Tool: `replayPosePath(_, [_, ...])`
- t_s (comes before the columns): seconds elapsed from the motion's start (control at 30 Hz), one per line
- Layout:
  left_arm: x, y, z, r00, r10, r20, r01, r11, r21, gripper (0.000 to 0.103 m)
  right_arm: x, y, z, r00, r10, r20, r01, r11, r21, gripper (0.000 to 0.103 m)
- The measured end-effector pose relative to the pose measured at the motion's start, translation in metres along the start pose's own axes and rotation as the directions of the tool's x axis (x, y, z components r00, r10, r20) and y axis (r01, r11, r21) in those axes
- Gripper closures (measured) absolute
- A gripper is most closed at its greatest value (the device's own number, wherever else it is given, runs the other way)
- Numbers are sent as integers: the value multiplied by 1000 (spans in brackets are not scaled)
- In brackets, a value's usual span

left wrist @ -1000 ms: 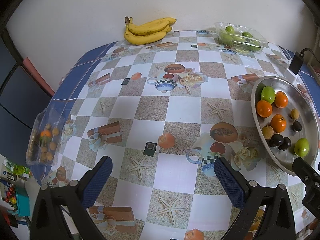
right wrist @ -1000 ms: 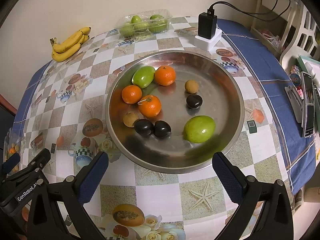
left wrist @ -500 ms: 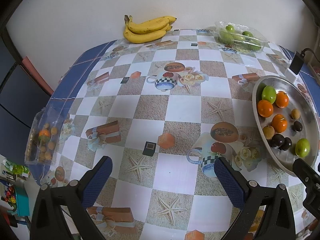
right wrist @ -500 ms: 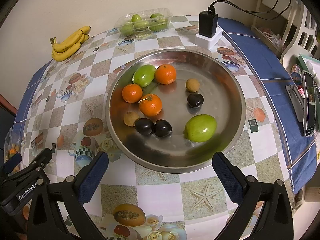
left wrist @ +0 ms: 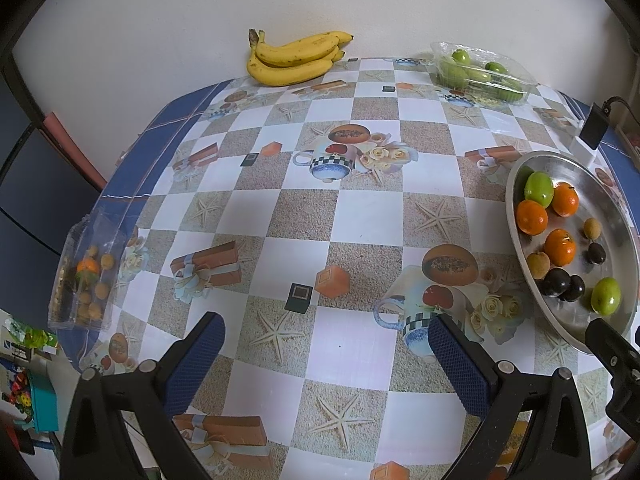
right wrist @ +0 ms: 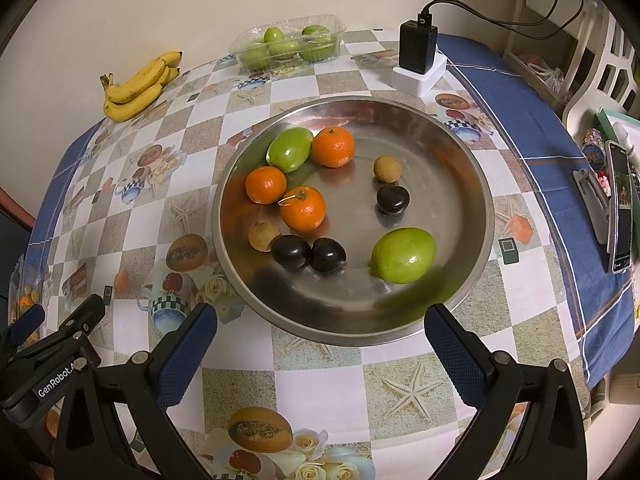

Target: Organize fruits

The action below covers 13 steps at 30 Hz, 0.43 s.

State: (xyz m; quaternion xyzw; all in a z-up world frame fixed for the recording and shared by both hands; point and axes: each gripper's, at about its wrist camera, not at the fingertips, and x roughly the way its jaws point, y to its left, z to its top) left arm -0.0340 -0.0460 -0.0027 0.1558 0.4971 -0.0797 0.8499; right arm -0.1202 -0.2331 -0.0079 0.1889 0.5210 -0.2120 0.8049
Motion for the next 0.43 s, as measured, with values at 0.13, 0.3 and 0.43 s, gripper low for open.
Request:
replayPosePath(0.13, [2,1,0,1000,3,4,-3,1000,-4,0,2,2,-1,1000,1,-1,-1,1000,-1,0])
replayPosePath(0.3, [-3,3,1,1000,11,22,-10,1000,-13,0,2,2,-1,1000,3,-6,-3,1000,-2,0])
replayPosePath(0.43, [-4,4,2,1000,8,22,-8,1000,-14,0,2,1,-1,1000,4,-8,-4,1000,-2,0])
